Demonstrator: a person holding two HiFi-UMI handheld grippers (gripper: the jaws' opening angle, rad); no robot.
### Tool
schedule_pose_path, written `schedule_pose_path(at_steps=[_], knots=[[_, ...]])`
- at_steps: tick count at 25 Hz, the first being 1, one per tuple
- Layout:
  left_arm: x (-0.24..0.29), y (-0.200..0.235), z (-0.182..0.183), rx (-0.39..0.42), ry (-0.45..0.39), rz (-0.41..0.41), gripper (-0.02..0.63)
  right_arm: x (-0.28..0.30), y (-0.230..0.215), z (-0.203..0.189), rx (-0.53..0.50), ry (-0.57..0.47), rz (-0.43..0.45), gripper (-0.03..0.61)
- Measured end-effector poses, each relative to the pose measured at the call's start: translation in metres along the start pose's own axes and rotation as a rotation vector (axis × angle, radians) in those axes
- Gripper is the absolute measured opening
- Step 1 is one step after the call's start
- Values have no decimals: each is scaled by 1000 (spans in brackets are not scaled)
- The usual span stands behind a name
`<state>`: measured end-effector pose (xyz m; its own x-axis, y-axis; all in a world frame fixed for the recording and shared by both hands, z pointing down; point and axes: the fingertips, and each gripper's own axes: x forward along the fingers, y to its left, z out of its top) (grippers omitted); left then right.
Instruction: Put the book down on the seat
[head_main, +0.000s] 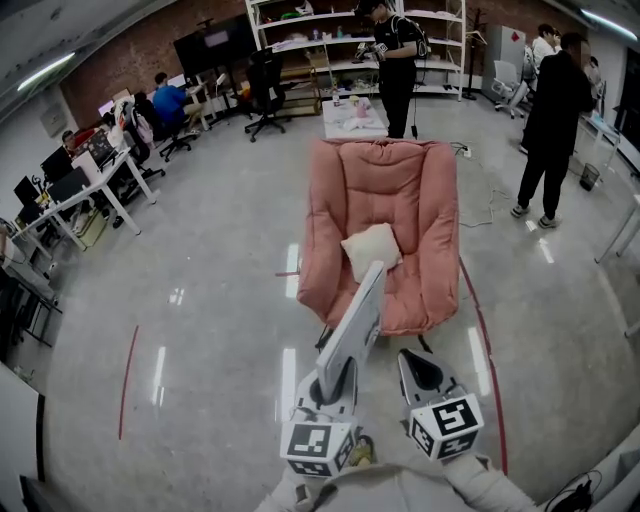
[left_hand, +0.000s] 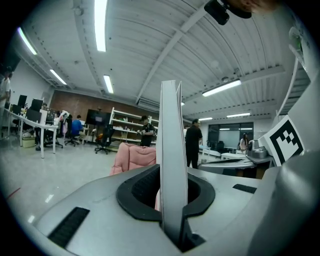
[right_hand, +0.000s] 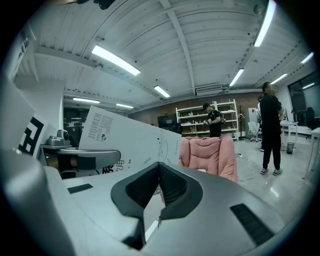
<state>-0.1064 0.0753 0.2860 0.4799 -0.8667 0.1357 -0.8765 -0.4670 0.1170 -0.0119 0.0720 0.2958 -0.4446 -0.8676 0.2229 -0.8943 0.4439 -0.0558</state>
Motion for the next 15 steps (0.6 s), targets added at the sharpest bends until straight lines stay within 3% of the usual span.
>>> schedule_pose_path(at_steps=[7,15], knots=[[52,44,6,5,9,-33,49,63,-17,6,19,5,-35,6],[94,66,2,2,34,-66,49,101,-33,1,32,33,-54,6]])
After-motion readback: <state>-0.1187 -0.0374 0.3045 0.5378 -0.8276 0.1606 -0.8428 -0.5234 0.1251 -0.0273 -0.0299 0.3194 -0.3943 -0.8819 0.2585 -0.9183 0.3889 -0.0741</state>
